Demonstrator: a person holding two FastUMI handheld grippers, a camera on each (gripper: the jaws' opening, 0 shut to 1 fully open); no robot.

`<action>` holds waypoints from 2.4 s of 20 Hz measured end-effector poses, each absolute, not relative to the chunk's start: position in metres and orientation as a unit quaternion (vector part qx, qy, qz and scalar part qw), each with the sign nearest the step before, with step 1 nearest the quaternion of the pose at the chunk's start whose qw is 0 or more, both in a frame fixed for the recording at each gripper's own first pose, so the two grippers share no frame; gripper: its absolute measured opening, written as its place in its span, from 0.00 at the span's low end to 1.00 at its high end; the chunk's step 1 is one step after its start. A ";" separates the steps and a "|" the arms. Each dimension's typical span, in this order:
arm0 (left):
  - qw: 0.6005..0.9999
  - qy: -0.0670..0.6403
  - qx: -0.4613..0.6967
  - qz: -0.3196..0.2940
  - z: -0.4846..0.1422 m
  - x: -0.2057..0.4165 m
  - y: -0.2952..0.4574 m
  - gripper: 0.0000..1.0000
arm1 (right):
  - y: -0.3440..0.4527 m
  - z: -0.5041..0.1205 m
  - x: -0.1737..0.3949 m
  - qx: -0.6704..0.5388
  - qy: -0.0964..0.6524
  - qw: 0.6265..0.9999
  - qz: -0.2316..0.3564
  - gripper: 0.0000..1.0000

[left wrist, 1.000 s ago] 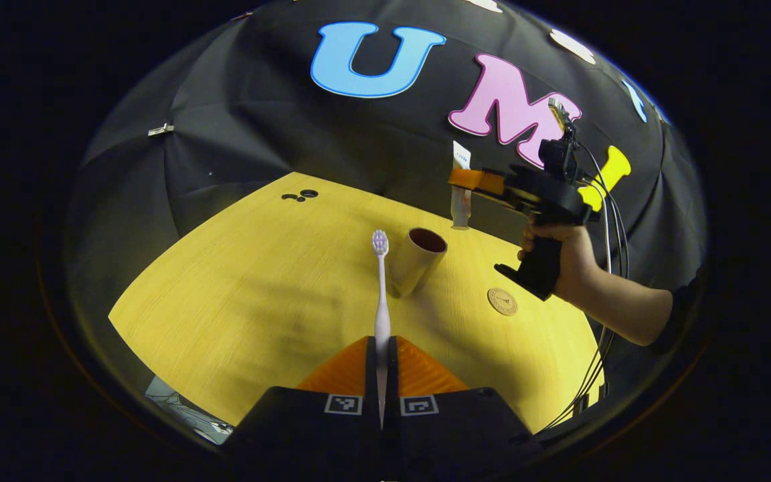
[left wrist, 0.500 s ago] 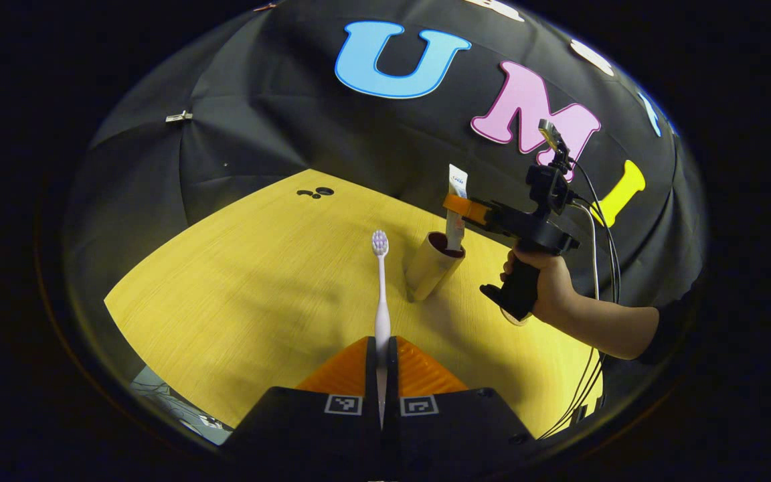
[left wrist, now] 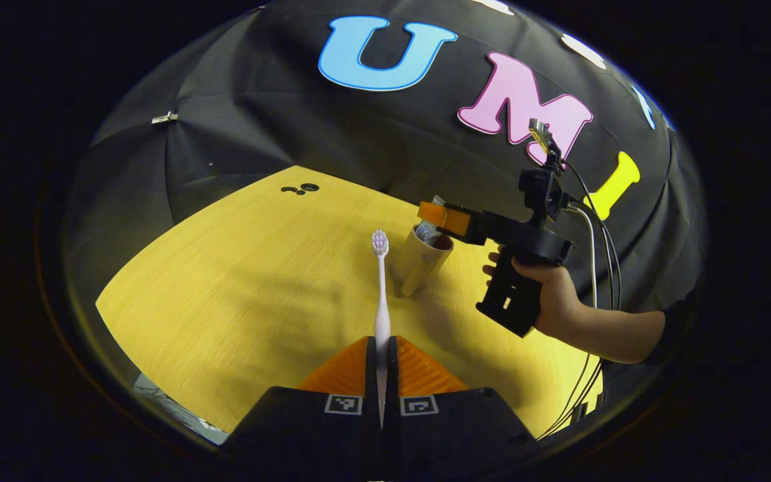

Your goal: Put the toothbrush and toothpaste on the desktop into the cup, then pick up the cup and place it on the coaster on the desktop.

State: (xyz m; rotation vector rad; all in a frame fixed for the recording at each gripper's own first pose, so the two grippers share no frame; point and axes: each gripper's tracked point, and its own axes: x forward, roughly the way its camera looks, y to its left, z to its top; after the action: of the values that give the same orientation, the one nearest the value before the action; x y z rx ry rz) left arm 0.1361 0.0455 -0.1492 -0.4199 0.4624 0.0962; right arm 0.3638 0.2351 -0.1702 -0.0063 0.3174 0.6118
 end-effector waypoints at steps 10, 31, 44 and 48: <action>0.975 0.126 -0.181 0.010 -0.075 0.216 0.036 0.06 | 0.129 -0.136 0.338 0.030 0.150 0.959 0.241 0.98; 0.987 -0.046 -0.153 -0.028 0.002 0.382 0.015 0.06 | -0.024 -0.155 0.331 0.014 0.183 0.971 0.151 0.98; 0.991 -0.074 -0.109 -0.029 -0.029 0.411 0.019 0.07 | -0.032 -0.188 0.328 0.001 0.211 0.967 0.145 0.99; 0.991 -0.069 -0.109 -0.030 -0.043 0.406 0.017 0.10 | -0.028 -0.196 0.322 -0.002 0.220 0.964 0.147 0.99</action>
State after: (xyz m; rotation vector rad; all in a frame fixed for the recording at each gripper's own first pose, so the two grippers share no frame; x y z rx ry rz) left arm 0.4056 0.0173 -0.0426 -0.2189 -0.1386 -0.0609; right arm 0.3223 -0.0285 -0.1965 -0.0035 0.4458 0.2969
